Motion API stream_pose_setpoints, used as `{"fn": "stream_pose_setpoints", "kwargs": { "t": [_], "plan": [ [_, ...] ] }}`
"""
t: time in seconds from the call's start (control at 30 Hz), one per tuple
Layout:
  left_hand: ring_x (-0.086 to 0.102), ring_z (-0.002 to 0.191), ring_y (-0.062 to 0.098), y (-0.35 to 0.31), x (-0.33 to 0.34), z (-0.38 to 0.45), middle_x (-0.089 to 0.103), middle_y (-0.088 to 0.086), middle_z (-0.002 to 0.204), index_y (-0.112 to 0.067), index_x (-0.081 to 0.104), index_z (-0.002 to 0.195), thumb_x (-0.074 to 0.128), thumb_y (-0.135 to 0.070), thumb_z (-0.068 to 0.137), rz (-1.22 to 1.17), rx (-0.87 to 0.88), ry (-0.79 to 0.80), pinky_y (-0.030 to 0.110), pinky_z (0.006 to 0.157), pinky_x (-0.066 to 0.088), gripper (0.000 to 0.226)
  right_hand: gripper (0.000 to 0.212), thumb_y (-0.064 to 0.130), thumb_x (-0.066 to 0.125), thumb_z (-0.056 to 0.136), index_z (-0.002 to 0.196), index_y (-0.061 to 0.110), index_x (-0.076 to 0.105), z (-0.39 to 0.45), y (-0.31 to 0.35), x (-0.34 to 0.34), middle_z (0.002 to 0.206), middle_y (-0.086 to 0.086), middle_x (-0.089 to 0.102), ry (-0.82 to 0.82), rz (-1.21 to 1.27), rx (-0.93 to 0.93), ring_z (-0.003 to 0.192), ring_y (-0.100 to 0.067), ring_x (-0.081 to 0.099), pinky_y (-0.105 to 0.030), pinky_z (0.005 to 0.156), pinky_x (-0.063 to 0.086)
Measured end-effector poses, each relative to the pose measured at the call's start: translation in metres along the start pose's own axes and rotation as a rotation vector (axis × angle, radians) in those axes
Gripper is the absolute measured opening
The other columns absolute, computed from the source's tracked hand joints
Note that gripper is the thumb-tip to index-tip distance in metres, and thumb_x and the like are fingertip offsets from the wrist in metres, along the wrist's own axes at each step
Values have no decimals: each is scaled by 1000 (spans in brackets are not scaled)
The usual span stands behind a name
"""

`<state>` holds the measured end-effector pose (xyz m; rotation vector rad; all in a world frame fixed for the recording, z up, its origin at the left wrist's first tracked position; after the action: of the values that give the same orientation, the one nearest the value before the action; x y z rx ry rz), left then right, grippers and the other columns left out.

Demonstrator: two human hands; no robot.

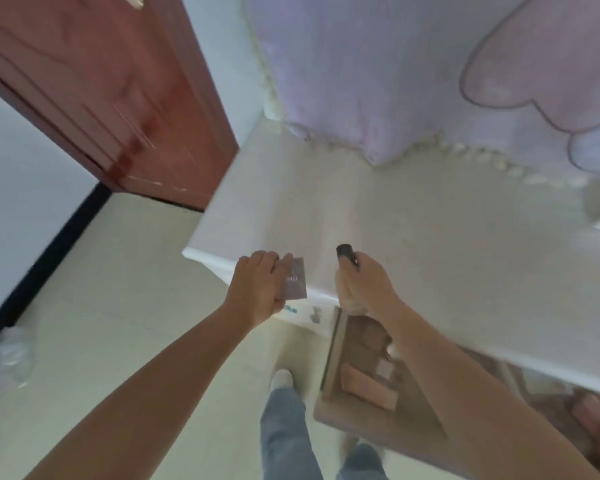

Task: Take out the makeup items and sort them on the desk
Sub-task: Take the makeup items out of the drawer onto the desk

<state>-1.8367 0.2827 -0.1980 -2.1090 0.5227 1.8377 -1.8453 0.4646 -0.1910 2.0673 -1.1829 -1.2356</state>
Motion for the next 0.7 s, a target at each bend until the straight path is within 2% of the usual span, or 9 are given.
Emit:
{"fn": "stream_pose_setpoints", "kwargs": {
  "t": [0.07,0.13,0.17,0.23,0.3,0.33,0.4,0.57,0.7],
  "plan": [
    [64,61,23,31,-1,11,66,5,72,-11,57,101,86,-36,12,-2,-19,29,25,48,48,97,36,30,55,87,112,4,52,21,24,14,102,-11,53,28,-40,26,95,-28,54,-23,73,35],
    [64,60,23,59,-3,26,66,4,70,-10,69,93,87,-39,9,12,-31,44,26,46,48,91,47,24,59,84,124,4,43,37,42,29,115,-12,45,55,-195,23,109,-28,47,-24,80,36],
    [65,62,23,72,-6,33,66,5,72,-9,70,93,88,-40,10,26,-32,57,27,47,49,90,47,20,58,84,125,4,41,44,49,36,115,-10,41,55,-280,1,113,-28,43,-22,82,35],
    [63,82,29,97,-8,46,65,10,91,-8,64,111,89,-37,33,24,-13,111,33,64,51,86,44,17,55,81,121,7,39,57,59,52,115,-8,40,2,-353,-36,105,-25,41,-17,73,32],
    [50,111,31,118,-4,57,54,13,119,-8,44,133,77,-30,64,-27,17,168,35,87,41,79,58,17,57,79,130,9,32,65,68,65,123,-11,37,-38,-330,-6,94,-26,45,-19,73,32],
    [46,116,32,128,-2,61,50,15,124,-8,39,137,74,-28,69,-67,32,182,35,91,38,78,68,17,58,79,138,10,24,68,73,71,126,-12,35,-53,-314,5,97,-29,48,-20,74,33],
    [43,118,31,143,2,67,48,15,127,-9,35,140,71,-30,73,-80,59,202,34,95,37,79,81,16,58,81,145,10,8,72,82,83,130,-12,32,-81,-286,17,106,-30,50,-21,75,33],
    [37,122,22,160,12,77,41,6,133,-15,24,143,62,-41,79,-25,185,237,28,101,35,79,84,13,55,83,144,0,0,82,94,112,137,-12,25,-103,-270,39,111,-25,46,-16,74,33],
    [36,122,23,167,15,81,40,4,134,-18,22,144,62,-41,80,-35,211,269,29,101,35,79,78,12,51,86,141,-9,2,87,104,124,145,-17,15,-138,-279,59,123,-27,35,-23,96,34]
  ]
}}
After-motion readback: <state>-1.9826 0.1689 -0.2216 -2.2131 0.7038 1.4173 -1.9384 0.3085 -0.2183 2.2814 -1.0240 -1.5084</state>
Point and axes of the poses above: each hand's wrist, its own z-axis towards the middle knuckle, its own x-axis out of the palm, y = z × x, the point moved 1 cm from there along z, towards the middle knuckle
